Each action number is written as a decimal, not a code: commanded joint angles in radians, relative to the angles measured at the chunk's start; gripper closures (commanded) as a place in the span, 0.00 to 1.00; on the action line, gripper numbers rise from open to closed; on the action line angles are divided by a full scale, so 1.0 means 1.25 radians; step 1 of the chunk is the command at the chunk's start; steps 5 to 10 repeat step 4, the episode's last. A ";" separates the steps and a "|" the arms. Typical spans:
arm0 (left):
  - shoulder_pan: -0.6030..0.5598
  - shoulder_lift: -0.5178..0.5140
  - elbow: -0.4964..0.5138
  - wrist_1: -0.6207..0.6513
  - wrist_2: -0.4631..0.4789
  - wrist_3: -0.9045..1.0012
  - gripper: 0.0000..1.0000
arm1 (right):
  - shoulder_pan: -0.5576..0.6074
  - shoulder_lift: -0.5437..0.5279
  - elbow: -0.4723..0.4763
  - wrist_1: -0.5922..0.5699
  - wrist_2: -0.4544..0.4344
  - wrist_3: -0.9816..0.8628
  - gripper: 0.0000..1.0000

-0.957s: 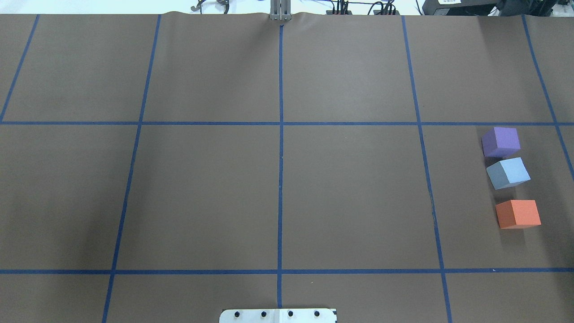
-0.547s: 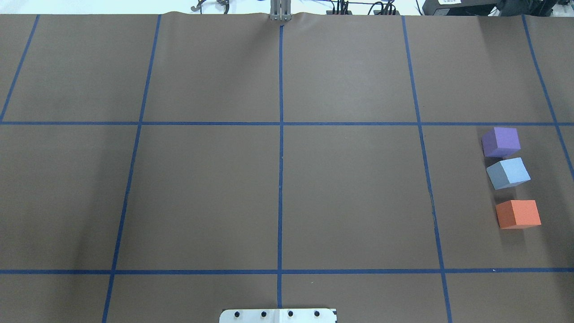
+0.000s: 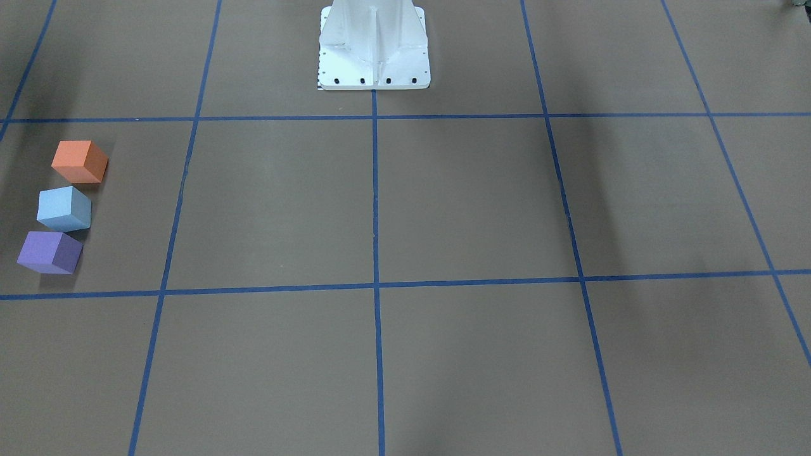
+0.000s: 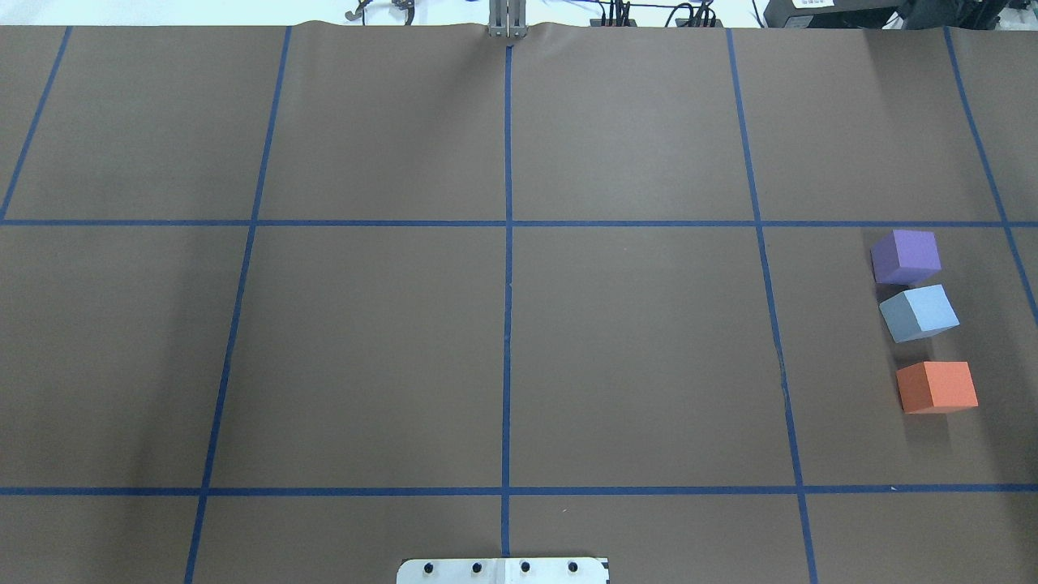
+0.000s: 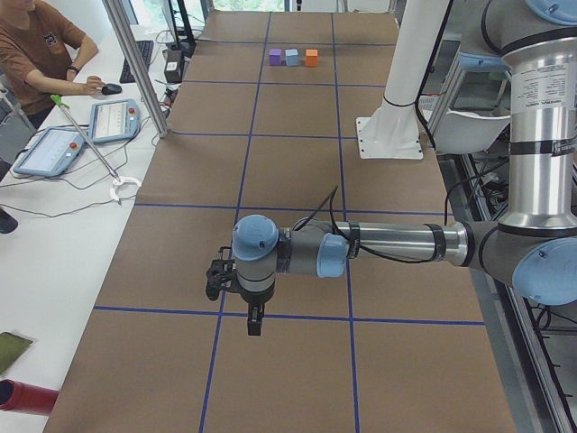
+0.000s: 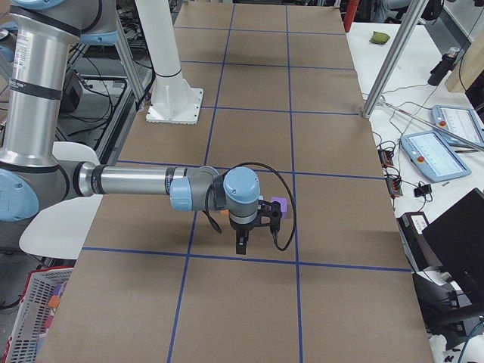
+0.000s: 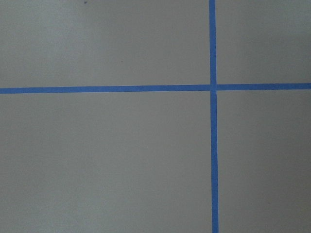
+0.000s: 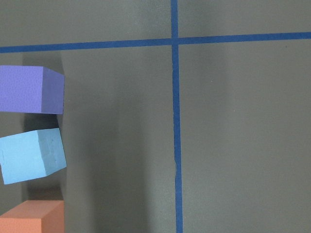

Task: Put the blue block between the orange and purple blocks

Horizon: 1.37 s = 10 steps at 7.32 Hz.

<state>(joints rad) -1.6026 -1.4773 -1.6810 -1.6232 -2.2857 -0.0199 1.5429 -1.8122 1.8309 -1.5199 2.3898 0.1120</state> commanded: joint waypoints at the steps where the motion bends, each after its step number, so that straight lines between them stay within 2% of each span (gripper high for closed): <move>1: 0.000 0.000 0.000 0.001 0.001 0.000 0.00 | 0.014 0.003 0.007 -0.003 0.005 0.000 0.00; 10: 0.001 0.000 0.000 0.003 0.000 0.000 0.00 | 0.024 0.003 0.009 -0.005 0.005 0.000 0.00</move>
